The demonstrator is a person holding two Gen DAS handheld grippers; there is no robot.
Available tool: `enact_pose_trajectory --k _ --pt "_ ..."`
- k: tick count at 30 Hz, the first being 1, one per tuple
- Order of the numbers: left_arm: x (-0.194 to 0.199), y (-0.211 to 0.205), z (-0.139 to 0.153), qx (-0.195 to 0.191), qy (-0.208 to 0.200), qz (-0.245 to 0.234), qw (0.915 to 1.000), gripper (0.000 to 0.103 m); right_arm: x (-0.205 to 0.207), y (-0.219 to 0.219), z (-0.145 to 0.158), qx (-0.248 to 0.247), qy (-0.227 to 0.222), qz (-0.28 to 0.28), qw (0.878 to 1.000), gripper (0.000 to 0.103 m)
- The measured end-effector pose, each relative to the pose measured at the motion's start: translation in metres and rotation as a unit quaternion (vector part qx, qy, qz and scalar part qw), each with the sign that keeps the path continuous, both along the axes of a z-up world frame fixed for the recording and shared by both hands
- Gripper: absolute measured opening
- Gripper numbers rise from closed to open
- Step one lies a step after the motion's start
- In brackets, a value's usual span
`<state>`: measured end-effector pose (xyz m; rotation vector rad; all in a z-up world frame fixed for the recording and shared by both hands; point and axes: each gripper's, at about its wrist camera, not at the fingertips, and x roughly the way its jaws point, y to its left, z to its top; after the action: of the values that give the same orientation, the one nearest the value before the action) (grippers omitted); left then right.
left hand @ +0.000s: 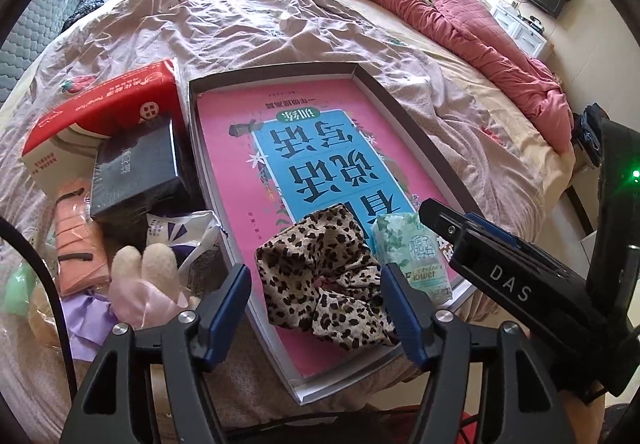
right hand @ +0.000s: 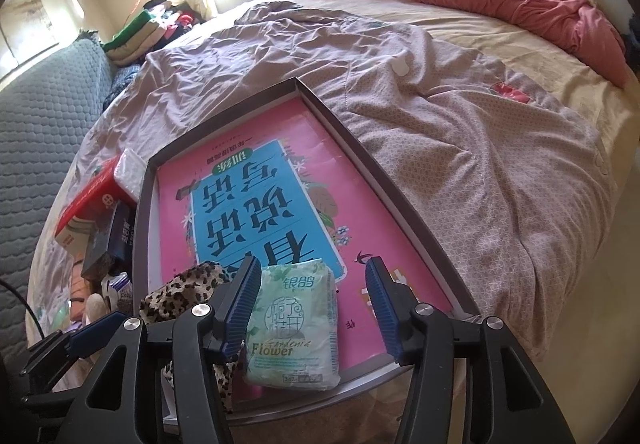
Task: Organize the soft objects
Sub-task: 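Open the right tool onto the tray while the left tool releases the scrunchie there, then withdraw both open tools from the tray back toward the pile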
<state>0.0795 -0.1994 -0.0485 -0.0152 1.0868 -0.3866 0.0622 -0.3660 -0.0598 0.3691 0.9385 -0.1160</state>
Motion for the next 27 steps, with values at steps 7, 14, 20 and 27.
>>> enact_pose_trajectory --k 7,14,20,27 --pt "-0.008 0.009 0.018 -0.002 -0.022 0.011 0.9997 0.074 -0.002 -0.002 0.001 0.013 0.002 -0.003 1.000 0.061" --pt "-0.015 0.024 0.029 -0.004 -0.033 0.026 0.9991 0.079 -0.006 0.002 0.008 0.009 -0.006 -0.005 1.000 0.075" --pt "-0.022 0.031 0.035 0.001 -0.038 0.031 0.9988 0.080 -0.010 0.004 0.014 0.012 -0.011 -0.004 1.000 0.078" --pt "-0.031 0.038 0.045 0.001 -0.046 0.033 0.9984 0.080 -0.017 0.009 0.024 0.008 -0.017 -0.002 1.000 0.078"
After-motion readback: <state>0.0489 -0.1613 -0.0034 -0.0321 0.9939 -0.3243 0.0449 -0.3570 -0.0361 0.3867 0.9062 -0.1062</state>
